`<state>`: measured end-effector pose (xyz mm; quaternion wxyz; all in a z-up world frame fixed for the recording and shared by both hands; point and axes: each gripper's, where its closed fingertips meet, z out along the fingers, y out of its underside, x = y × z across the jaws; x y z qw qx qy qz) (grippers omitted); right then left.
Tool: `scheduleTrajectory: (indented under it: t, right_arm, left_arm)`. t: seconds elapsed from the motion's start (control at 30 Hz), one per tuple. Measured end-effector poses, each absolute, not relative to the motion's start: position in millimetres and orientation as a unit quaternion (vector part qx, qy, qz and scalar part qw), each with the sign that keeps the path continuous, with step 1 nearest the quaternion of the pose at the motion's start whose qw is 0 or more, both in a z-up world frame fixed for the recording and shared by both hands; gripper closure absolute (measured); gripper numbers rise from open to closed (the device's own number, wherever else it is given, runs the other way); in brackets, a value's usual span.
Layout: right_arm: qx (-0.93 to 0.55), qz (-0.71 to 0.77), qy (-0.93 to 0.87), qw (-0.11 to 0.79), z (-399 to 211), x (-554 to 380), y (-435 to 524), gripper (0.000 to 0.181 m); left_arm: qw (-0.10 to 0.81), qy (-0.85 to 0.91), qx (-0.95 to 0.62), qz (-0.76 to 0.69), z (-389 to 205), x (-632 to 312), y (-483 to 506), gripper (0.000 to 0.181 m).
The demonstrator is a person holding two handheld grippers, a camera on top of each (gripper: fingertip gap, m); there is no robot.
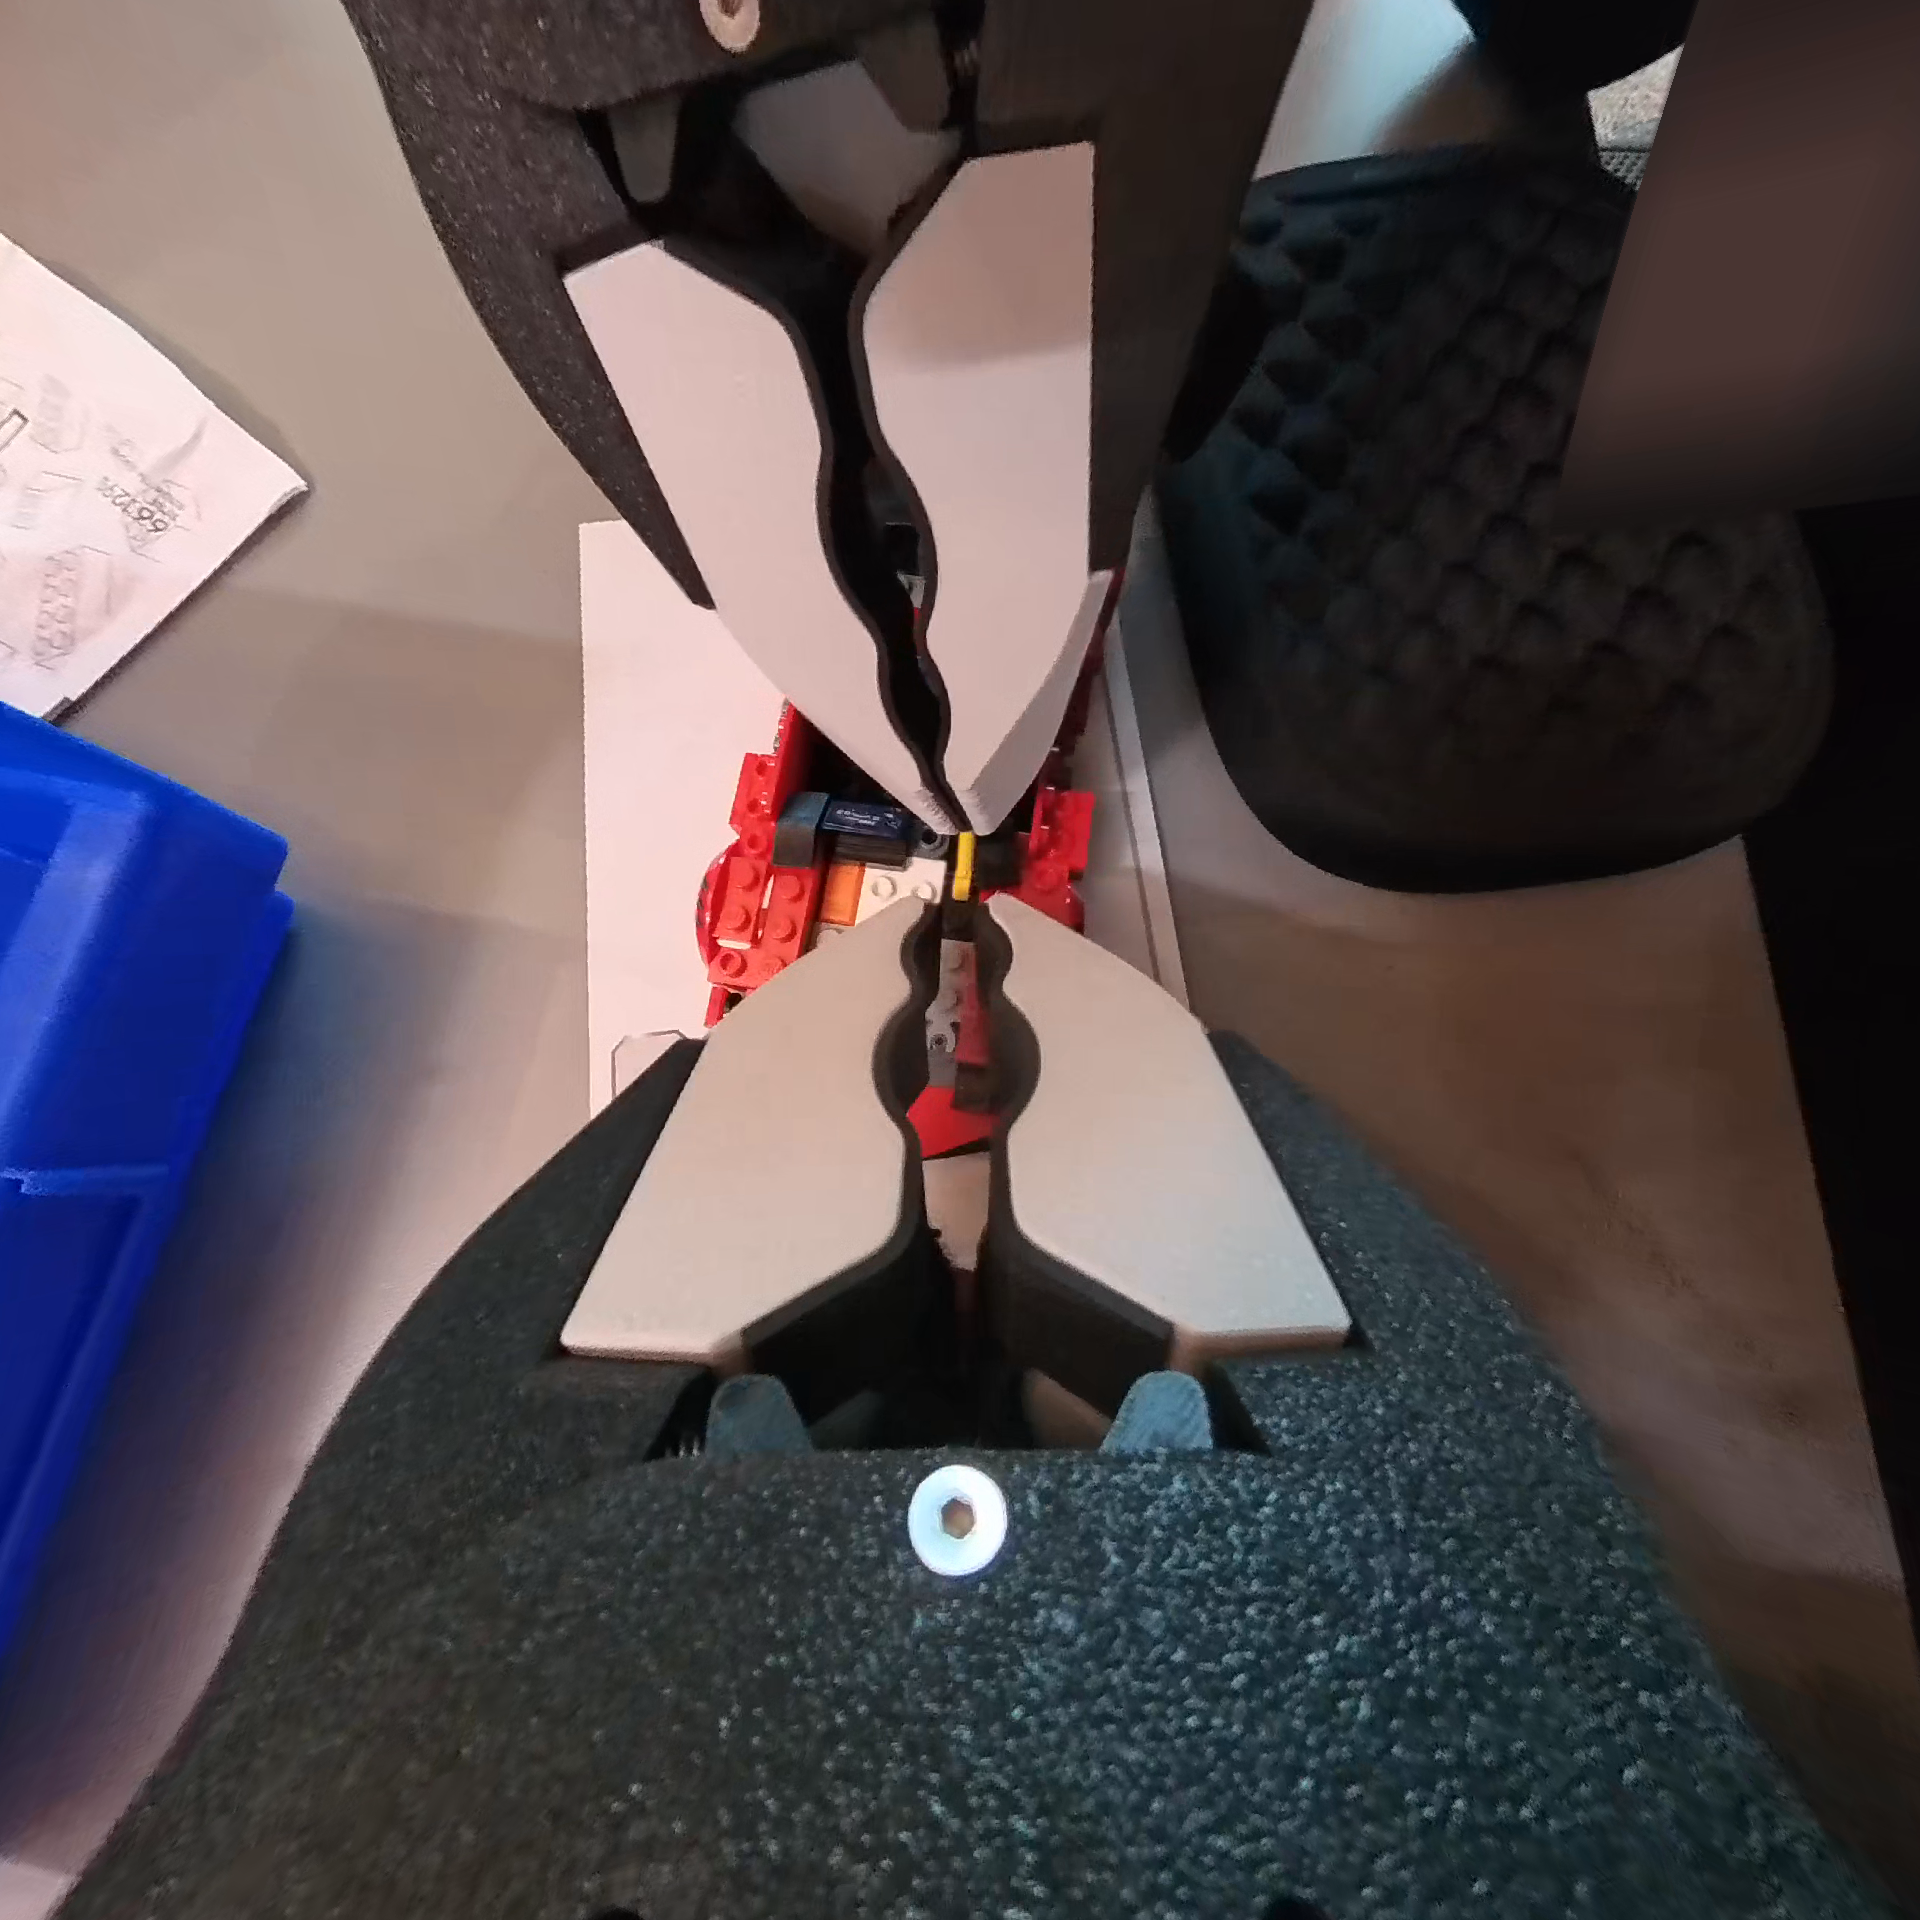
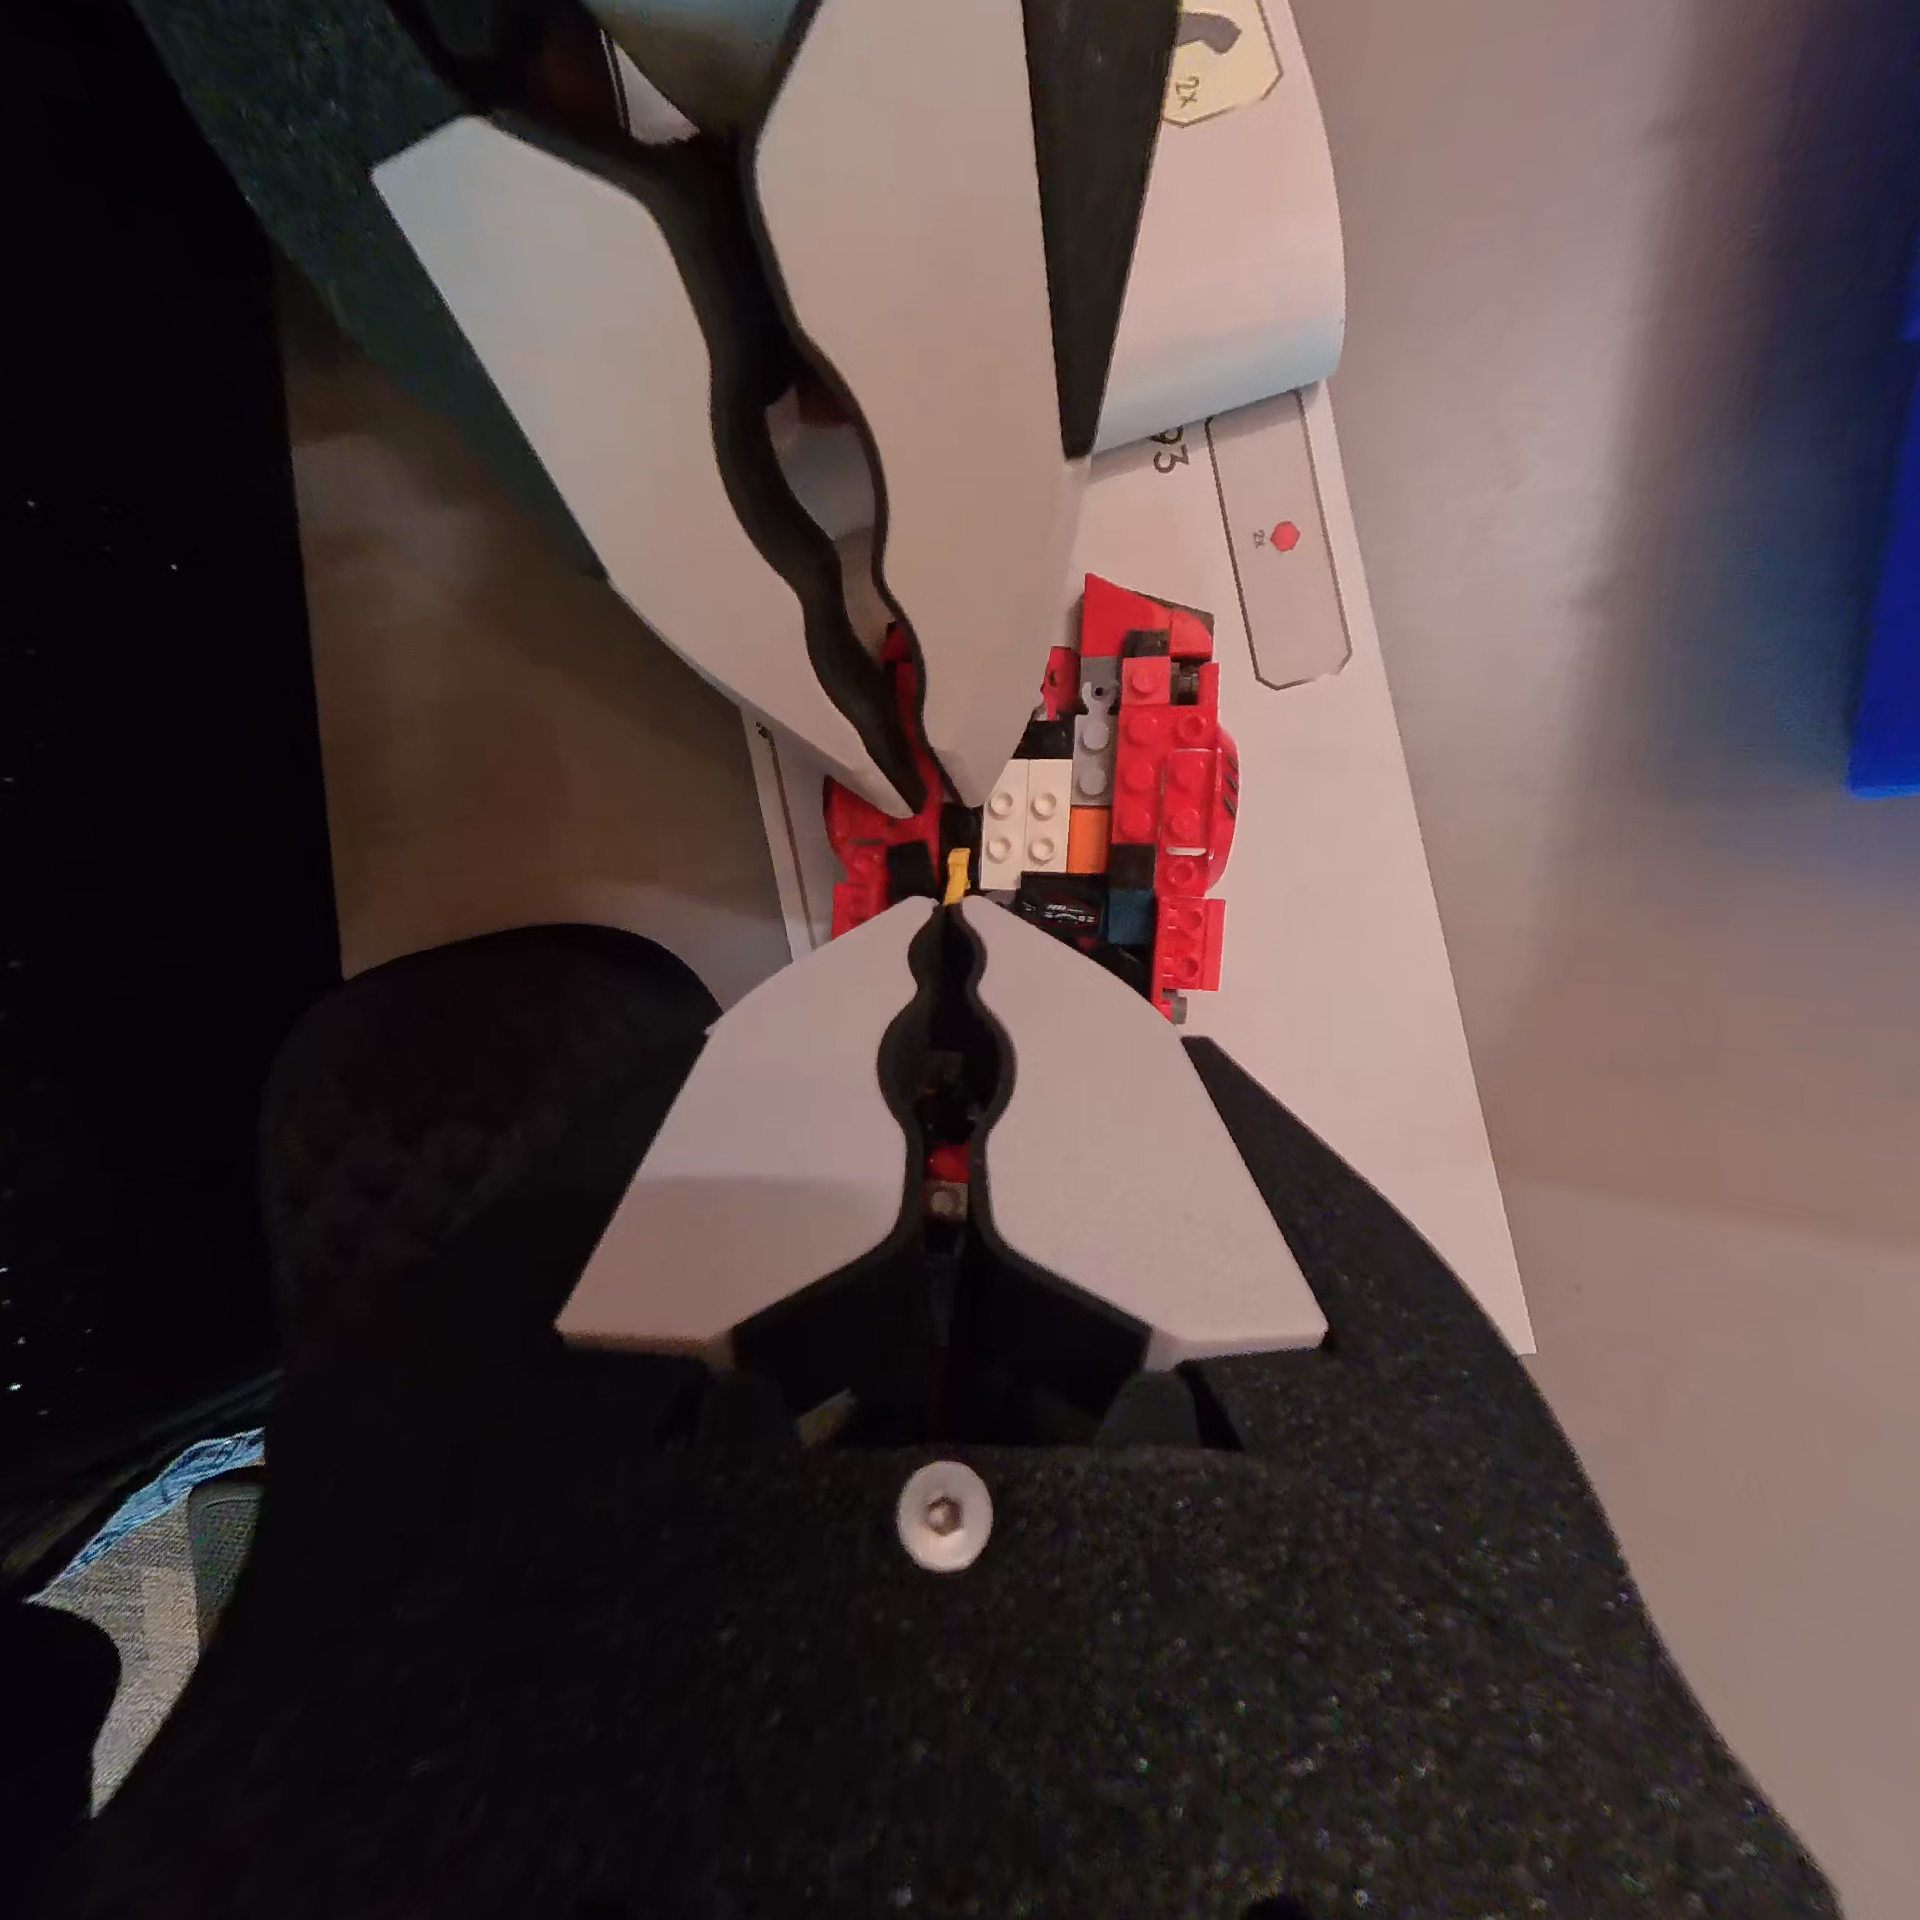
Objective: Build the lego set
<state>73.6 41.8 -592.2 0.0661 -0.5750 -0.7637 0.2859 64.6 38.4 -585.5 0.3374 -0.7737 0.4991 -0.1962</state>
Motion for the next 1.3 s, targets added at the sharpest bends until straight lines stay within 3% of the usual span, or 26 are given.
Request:
scheduleTrajectory:
  t: [1.3]
  right_arm:
    - [-0.557,0.329,-0.762,0.045,-589.5,71.3,35.3,0.181]
  left_arm:
    - [0.340,0.531,-0.747,-0.213,-583.5,72.3,27.2,0.173]
